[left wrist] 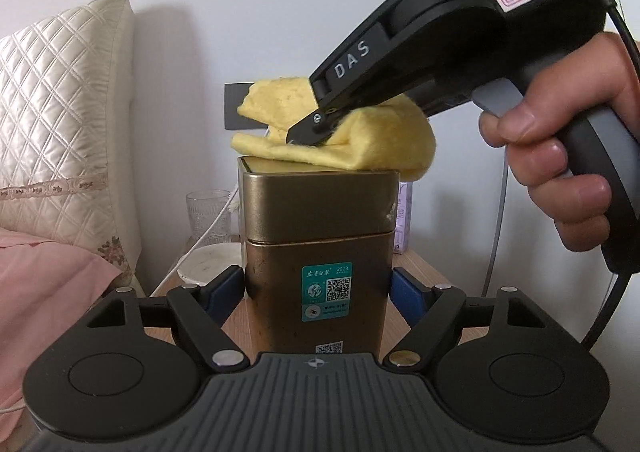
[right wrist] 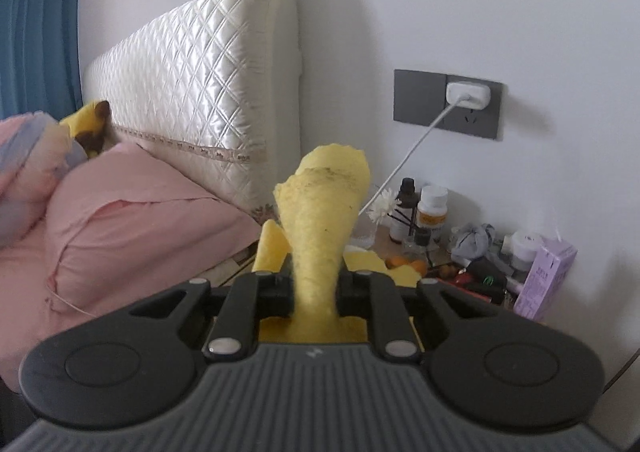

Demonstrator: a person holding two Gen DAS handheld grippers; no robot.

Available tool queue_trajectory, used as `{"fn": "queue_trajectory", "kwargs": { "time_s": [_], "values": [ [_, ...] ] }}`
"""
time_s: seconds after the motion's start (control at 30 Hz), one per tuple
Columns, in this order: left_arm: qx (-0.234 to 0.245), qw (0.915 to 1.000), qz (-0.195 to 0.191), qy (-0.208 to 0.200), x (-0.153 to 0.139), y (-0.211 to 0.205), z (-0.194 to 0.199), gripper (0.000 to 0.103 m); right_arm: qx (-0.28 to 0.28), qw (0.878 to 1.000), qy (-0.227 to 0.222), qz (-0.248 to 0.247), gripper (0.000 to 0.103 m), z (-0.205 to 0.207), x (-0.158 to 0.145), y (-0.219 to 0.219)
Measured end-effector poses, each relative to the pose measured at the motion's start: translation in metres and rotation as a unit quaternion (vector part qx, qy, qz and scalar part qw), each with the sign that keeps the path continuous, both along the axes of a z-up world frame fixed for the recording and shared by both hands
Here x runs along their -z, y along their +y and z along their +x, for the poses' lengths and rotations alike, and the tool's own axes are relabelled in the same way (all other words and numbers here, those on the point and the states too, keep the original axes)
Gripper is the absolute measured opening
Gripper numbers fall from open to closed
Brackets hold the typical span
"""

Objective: Clean container
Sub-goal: 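Raise the yellow cloth with the right tool onto the tin's lid, then hold the tin with the left tool while the right tool wipes the lid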

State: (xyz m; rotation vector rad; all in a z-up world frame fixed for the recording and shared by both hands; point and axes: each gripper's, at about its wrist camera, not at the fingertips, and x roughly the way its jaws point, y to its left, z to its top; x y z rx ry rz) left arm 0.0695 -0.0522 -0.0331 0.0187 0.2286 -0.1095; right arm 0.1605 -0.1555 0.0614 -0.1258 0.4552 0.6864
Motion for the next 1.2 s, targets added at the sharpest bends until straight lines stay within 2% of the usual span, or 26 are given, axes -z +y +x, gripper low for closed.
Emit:
{"fn": "queue_trajectory", "kwargs": {
  "time_s": [0.27,0.4,0.57,0.77,1.03,1.2],
  "values": [
    [-0.006,1.0000,0.000,0.003,-0.001,-0.008,-0.002,0.082,-0.025,1.000,0.012,0.015,0.018,-0.012,0.000,0.004],
    [-0.008,1.0000,0.000,0.005,-0.002,-0.010,-0.001,0.082,-0.035,0.999,0.014,0.006,0.018,-0.024,-0.004,0.000],
    [-0.008,1.0000,0.002,0.004,-0.002,-0.011,0.000,0.082,-0.022,1.000,0.005,-0.005,0.017,-0.023,-0.005,-0.012],
    [-0.008,1.0000,0.000,0.000,0.000,-0.010,0.001,0.082,0.000,1.000,0.016,0.022,0.018,-0.003,0.001,-0.018],
    [-0.017,0.9998,-0.001,-0.001,-0.001,-0.015,0.002,0.082,-0.032,0.999,0.016,0.029,0.018,-0.016,0.000,-0.008],
    [-0.015,0.9999,-0.001,0.000,-0.001,-0.014,0.002,0.082,-0.046,0.999,0.002,0.008,0.018,-0.031,-0.001,-0.013]
  ]
}}
